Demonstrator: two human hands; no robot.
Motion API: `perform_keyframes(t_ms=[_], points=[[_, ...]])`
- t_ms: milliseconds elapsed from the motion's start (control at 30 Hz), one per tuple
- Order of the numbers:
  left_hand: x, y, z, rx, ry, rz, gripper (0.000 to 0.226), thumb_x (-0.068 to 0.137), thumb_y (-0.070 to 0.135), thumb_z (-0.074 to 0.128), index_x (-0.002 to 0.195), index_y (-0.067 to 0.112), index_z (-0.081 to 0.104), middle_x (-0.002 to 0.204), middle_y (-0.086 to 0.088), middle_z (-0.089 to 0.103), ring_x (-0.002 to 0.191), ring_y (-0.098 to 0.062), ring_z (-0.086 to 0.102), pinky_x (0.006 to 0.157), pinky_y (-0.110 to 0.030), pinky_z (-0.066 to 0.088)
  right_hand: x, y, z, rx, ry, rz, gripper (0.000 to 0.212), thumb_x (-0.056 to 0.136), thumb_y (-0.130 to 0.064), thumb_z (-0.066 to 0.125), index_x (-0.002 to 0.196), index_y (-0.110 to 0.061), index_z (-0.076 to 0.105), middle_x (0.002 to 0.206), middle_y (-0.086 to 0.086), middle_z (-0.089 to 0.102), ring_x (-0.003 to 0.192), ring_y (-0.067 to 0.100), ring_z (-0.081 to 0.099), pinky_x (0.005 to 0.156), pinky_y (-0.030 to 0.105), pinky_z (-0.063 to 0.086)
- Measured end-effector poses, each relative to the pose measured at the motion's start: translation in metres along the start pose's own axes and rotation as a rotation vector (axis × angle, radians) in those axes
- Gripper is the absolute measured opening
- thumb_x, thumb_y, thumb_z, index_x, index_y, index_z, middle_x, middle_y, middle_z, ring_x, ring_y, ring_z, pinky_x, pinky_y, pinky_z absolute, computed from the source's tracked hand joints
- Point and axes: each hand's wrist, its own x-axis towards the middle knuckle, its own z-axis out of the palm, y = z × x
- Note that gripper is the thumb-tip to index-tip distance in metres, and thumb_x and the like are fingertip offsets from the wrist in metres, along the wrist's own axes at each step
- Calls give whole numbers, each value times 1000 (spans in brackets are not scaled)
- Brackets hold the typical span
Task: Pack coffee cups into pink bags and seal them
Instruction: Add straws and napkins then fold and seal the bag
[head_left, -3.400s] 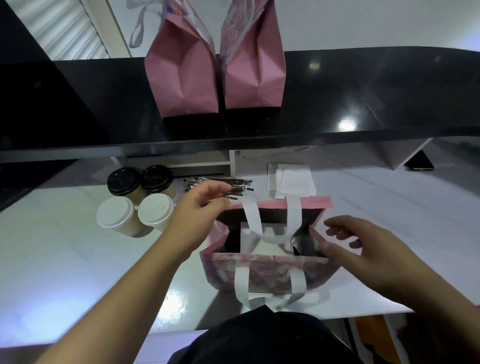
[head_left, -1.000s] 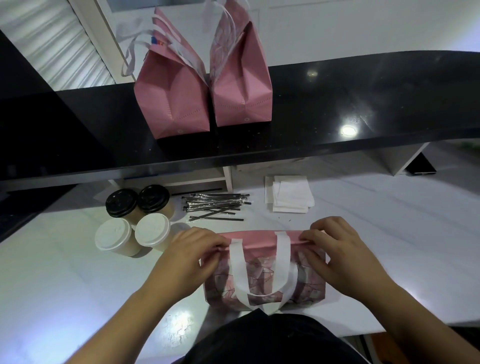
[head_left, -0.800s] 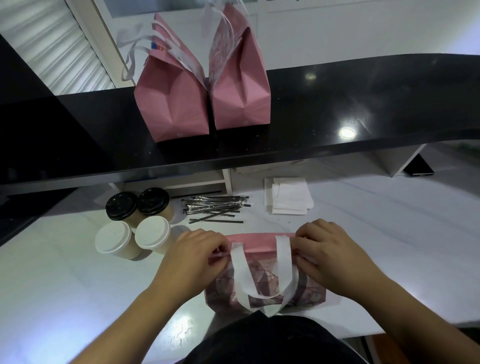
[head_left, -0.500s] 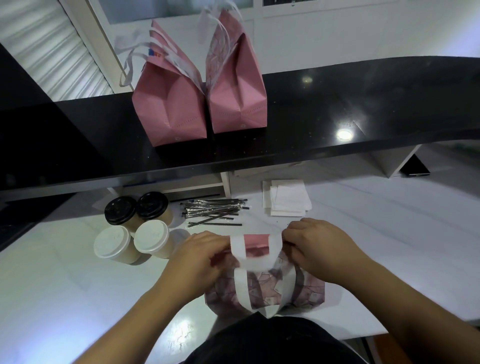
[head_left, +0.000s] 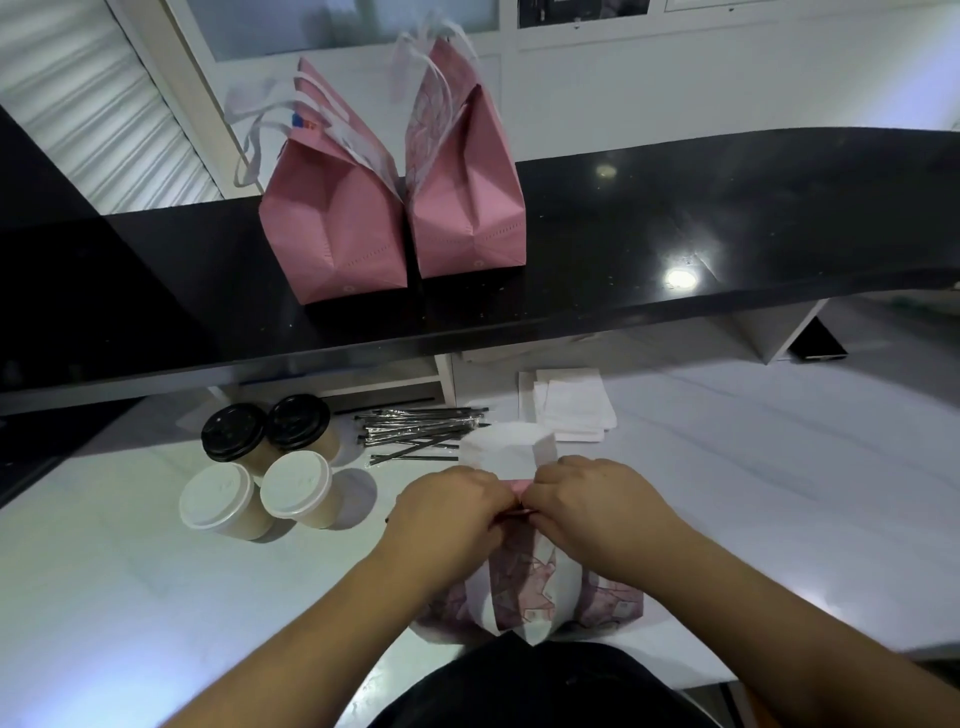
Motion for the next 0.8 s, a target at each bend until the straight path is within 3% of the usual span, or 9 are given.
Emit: perform_keyframes(t_ms=[300,433,600,700,800], points=[[-9,-7,0,-70,117,75,28,97,49,56,107,36,78,92,12,73,88,-15,67,66,-33,55,-31,36,-8,125,45,7,32,99,-49,53,94,-26,75,83,-8,65,80,17,61,62,33,50],[-16,-13,-8,36,161,40,20,82,52,82,80,32,81,65,3,66,55,-18,65,45,-23,32,-43,51,-7,159,70,28,32,100,-45,52,96,-26,76,83,-9,67,81,14,59,66,31,51],[-33,-43,-12,-100,187,-17,14,83,44,77,92,33,76,78,15,69,73,-14,66,58,-25,40,-54,58,-1,213,110,57,14,98,-26,66,103,-21,78,92,-8,72,87,14,63,75,28,55],[-43,-67,-16,-76,167,-53,16,86,35,84,100,38,78,83,18,71,78,-13,66,65,-29,47,-59,64,-2,212,140,94,14,96,-26,70,105,-21,79,93,-8,73,87,13,64,74,29,57],[-51,-78,-12,-148,179,-87,21,80,26,91,96,35,82,84,20,74,76,-9,66,65,-24,47,-64,65,-4,206,163,107,15,93,-30,71,100,-20,80,87,-8,73,81,14,65,67,30,58]])
